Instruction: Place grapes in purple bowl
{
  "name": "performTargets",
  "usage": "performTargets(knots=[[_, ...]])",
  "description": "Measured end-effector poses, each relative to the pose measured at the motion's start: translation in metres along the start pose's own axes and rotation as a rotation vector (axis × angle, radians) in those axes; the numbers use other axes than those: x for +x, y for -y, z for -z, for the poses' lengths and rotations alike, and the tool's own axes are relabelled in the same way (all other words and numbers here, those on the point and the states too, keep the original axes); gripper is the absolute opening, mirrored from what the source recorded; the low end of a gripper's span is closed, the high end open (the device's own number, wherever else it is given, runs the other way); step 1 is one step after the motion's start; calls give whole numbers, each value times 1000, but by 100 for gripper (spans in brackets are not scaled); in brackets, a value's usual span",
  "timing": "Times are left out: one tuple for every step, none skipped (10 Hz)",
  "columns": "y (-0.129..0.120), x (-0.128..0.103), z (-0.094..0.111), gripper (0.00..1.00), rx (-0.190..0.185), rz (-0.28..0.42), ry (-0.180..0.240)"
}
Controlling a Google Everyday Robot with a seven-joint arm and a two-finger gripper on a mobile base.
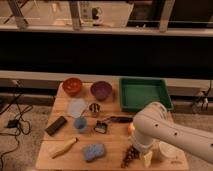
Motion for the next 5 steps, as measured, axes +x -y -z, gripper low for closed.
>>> performTargets(knots=[[0, -1, -1, 80, 4, -6, 25], [1, 1, -3, 80, 6, -16, 41], [1, 0, -3, 80, 6, -15, 41], [2, 0, -3, 80, 6, -13, 41], [2, 0, -3, 80, 6, -13, 41]])
